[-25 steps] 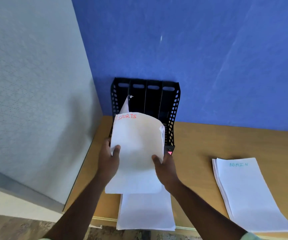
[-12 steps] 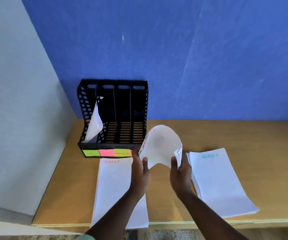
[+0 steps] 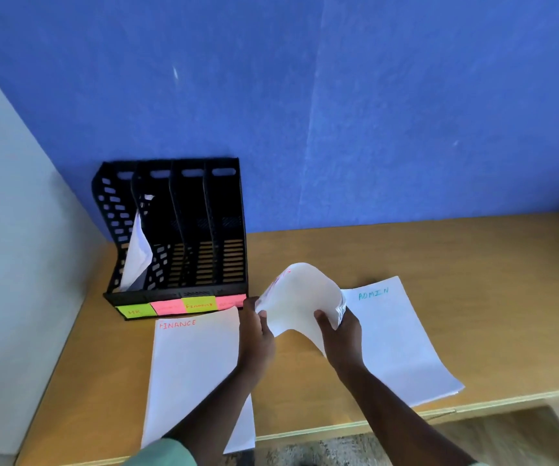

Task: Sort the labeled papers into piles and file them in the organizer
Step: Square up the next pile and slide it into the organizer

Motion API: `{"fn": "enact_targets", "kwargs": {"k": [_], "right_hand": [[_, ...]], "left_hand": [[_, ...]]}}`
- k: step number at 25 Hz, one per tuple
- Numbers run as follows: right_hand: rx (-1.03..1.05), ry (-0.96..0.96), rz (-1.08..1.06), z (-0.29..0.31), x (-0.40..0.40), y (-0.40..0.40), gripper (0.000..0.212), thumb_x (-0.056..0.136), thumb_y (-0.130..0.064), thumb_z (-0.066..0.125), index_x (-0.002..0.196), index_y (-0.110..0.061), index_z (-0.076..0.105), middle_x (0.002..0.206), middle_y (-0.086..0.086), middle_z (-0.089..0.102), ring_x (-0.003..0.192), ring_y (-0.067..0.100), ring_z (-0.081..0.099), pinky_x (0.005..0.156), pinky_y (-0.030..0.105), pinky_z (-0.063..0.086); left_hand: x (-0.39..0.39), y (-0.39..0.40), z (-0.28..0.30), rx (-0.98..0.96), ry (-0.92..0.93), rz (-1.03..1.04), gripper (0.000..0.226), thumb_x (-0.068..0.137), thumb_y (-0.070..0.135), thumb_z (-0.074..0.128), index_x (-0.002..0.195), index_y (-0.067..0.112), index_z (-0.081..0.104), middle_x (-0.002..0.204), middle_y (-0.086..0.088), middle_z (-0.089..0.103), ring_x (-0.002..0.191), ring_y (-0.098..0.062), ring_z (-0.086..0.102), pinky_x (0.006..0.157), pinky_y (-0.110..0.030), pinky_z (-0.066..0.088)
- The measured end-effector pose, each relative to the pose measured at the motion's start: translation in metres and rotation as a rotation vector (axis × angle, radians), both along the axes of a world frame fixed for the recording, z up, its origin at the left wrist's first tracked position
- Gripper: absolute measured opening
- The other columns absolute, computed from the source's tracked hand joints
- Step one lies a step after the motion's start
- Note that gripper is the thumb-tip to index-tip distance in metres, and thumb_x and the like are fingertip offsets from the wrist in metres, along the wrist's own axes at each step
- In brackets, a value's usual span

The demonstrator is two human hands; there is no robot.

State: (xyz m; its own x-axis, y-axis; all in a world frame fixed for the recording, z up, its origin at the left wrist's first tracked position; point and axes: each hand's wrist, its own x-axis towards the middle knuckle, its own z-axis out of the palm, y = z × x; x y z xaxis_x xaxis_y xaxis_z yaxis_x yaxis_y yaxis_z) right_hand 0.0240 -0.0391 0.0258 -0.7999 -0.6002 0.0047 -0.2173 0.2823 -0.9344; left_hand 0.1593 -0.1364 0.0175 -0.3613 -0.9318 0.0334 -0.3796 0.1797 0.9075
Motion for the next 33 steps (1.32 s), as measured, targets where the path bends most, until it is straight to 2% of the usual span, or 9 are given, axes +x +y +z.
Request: {"fn": "enact_targets", "kwargs": {"k": [3,8,14,17,20,23,27,30,33], "right_hand": [[-0.054,0.036,-0.023,0.029,-0.019,-0.001,0.053,0.084,-0.025,0.081,0.124,-0.041,0.050,0.109,-0.028,0.064,0.105,-0.001,0.061,0.077,0.003,0.045],[0.068,0.926,0.088,0.081,-0.053,-0.014,0.074,0.075,-0.019,0.077,0.143,-0.024,0.047,0.138,-0.002,0.057,0.132,0.023,0.049,0.110,0.041,0.039],[0.140,0.387,0.332,0.075,-0.073,-0.016,0.029,0.088,-0.017,0.075,0.115,-0.023,0.072,0.097,-0.010,0.075,0.088,0.014,0.068,0.077,0.023,0.046],[0.037,0.025,0.201,0.052,-0.082,0.000,0.022,0.086,-0.014,0.077,0.105,-0.024,0.075,0.090,-0.011,0.077,0.080,0.006,0.070,0.069,0.025,0.049],[-0.037,-0.164,0.150,0.033,-0.081,0.013,0.016,0.086,-0.014,0.081,0.095,-0.026,0.076,0.089,-0.010,0.079,0.080,0.012,0.073,0.065,0.025,0.053],[-0.102,-0.215,0.125,0.019,-0.066,0.014,0.012,0.088,-0.010,0.079,0.088,-0.022,0.077,0.083,-0.003,0.079,0.074,0.009,0.072,0.063,0.027,0.056],[-0.059,-0.092,-0.026,0.006,-0.046,0.002,0.015,0.088,-0.016,0.076,0.078,-0.008,0.067,0.066,0.001,0.065,0.067,0.019,0.059,0.061,0.031,0.049],[-0.100,0.018,0.017,-0.002,-0.021,0.002,0.028,0.088,-0.010,0.070,0.087,-0.038,0.073,0.081,-0.021,0.073,0.076,-0.002,0.066,0.066,0.011,0.049],[0.033,-0.032,0.041,-0.029,-0.014,0.013,0.042,0.085,-0.006,0.076,0.110,-0.038,0.072,0.104,-0.029,0.072,0.095,0.003,0.068,0.083,0.010,0.048]], "left_hand": [[-0.007,-0.017,0.020,-0.121,-0.071,0.014,0.036,0.098,-0.002,0.040,0.129,0.014,0.043,0.090,-0.005,0.065,0.082,-0.019,0.062,0.069,-0.020,0.048],[-0.012,-0.046,0.065,-0.400,-0.251,-0.115,0.050,0.080,-0.013,0.043,0.116,0.022,0.047,0.100,-0.002,0.057,0.090,-0.020,0.056,0.074,-0.031,0.049],[0.004,-0.048,0.069,-0.657,-0.248,0.117,0.028,0.093,0.009,0.055,0.120,0.011,0.051,0.112,-0.006,0.058,0.114,-0.029,0.056,0.121,-0.045,0.020],[0.044,-0.057,0.045,-0.293,-0.028,0.455,0.075,0.084,0.047,0.067,0.133,-0.003,0.042,0.139,-0.019,0.043,0.133,-0.030,0.038,0.119,-0.033,0.022],[0.061,-0.056,0.026,0.097,0.238,0.224,0.068,0.086,0.034,0.072,0.139,0.004,0.041,0.139,-0.012,0.049,0.131,-0.025,0.045,0.110,-0.037,0.039],[0.043,-0.052,0.031,0.177,0.192,0.079,0.020,0.096,0.022,0.058,0.114,0.013,0.060,0.100,0.000,0.069,0.106,-0.032,0.065,0.076,-0.032,0.051],[0.016,-0.022,0.035,-0.090,0.221,0.125,0.025,0.100,0.009,0.046,0.120,0.024,0.046,0.106,0.020,0.061,0.099,0.006,0.059,0.081,-0.011,0.044],[0.010,0.000,0.013,-0.140,0.205,0.144,0.015,0.099,0.025,0.045,0.101,0.034,0.033,0.081,0.005,0.053,0.072,-0.008,0.053,0.063,-0.023,0.044],[0.013,0.009,-0.016,-0.079,0.159,0.143,0.018,0.097,0.031,0.045,0.111,0.029,0.034,0.095,0.006,0.052,0.085,-0.006,0.055,0.074,-0.025,0.046]]}}
